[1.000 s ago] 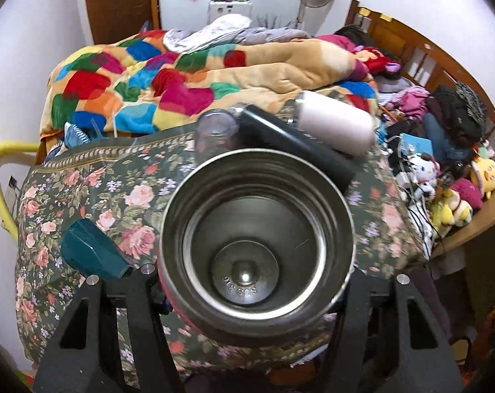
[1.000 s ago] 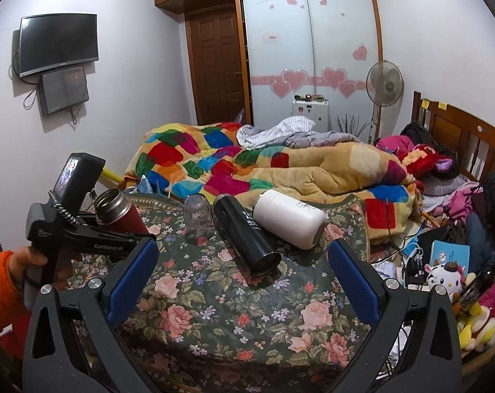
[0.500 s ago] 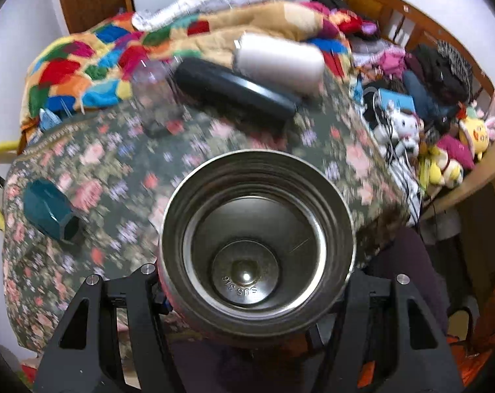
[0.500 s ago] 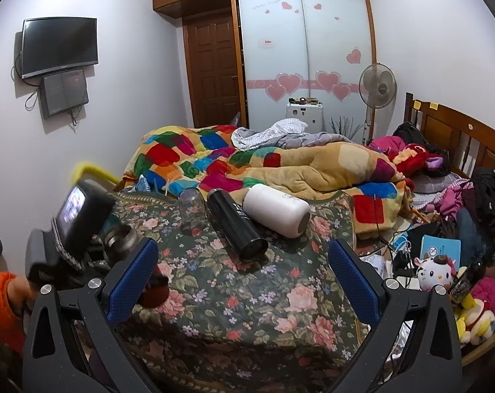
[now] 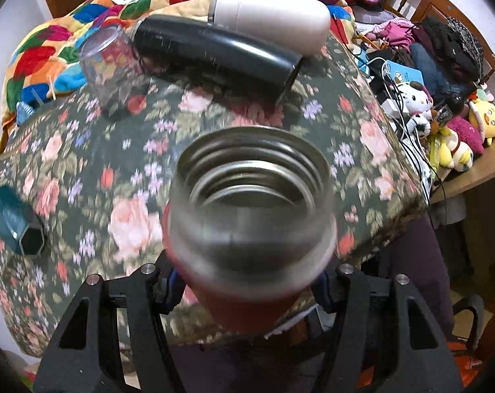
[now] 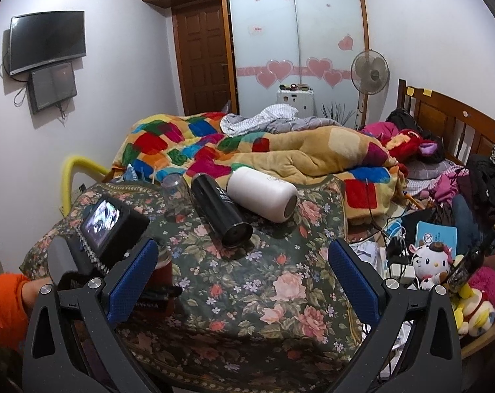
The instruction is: Flip cup upright
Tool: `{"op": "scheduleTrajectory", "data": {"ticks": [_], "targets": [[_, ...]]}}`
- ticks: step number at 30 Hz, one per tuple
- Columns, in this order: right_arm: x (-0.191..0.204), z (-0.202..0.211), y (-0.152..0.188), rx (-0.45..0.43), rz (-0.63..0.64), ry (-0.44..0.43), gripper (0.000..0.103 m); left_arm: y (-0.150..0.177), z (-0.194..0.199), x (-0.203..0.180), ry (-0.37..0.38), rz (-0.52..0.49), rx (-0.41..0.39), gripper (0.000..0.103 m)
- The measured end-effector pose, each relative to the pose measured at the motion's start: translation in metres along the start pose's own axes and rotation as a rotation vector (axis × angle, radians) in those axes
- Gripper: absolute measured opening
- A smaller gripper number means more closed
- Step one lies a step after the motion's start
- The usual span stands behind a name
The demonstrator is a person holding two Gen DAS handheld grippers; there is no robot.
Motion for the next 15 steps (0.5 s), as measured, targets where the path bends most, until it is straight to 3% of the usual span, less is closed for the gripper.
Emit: {"op": "scheduleTrajectory", "data": {"ticks": [8, 15], "targets": [[-0.004, -0.027, 0.006, 0.061, 0.012, 0.033, 0.103, -0.018, -0.033, 0.019, 0.010, 0.049, 0.007, 0.061], [0.001, -0.047, 0.010, 0.105, 0.029, 0.054, 0.103, -0.020, -0.038, 0.022, 0.052, 0.071, -0.011, 0.061]]}}
Point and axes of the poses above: each gripper's, at about its wrist camera, not at the fingertips, and z roughly against the way its jaws point, x to its left, y to its underside, the point moved 8 cm from there along -z, roughly the way its jaws point, and after that the axes turned 15 degrees about -z, right-handed, at the moved point
